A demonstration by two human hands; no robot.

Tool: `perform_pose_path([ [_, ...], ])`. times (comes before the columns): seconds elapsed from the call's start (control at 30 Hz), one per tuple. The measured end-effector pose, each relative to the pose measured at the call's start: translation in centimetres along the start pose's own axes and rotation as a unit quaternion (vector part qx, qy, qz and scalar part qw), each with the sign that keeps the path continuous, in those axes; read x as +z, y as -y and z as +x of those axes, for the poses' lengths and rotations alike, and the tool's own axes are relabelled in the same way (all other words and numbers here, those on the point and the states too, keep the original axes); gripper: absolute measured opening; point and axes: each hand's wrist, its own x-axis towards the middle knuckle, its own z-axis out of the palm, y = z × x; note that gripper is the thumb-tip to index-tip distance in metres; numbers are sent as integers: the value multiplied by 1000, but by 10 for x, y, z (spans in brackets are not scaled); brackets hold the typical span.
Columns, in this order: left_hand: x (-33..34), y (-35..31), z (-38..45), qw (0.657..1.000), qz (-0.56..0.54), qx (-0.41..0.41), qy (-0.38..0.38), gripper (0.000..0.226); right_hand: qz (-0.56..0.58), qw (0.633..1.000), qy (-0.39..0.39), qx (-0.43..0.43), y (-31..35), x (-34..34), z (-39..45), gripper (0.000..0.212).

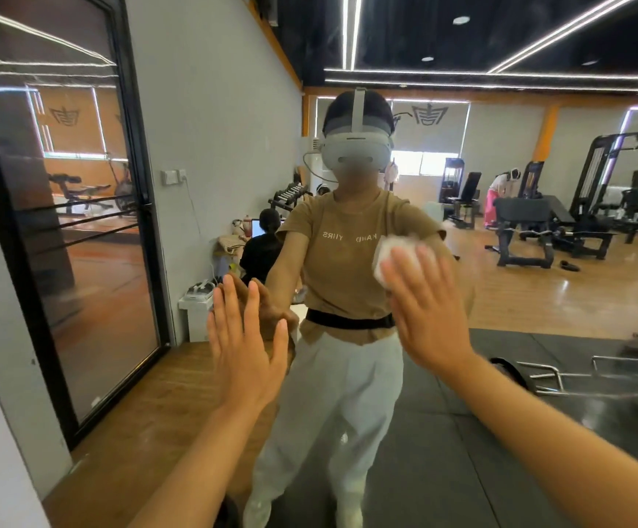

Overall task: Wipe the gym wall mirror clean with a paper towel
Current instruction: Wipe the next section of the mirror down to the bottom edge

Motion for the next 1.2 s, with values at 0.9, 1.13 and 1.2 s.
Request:
perform_pose_path([
  [0.9, 37, -69, -19, 997, 15, 63, -27, 82, -42, 998, 26, -29, -73, -40, -12, 58],
  [1.13, 39, -80, -26, 996, 32, 67, -44, 71, -106, 971, 128, -173, -79, -40, -101, 81],
  [1.2, 42, -83, -27, 995, 34, 85, -46, 67, -110, 966, 133, -195, -87, -47, -90, 77],
])
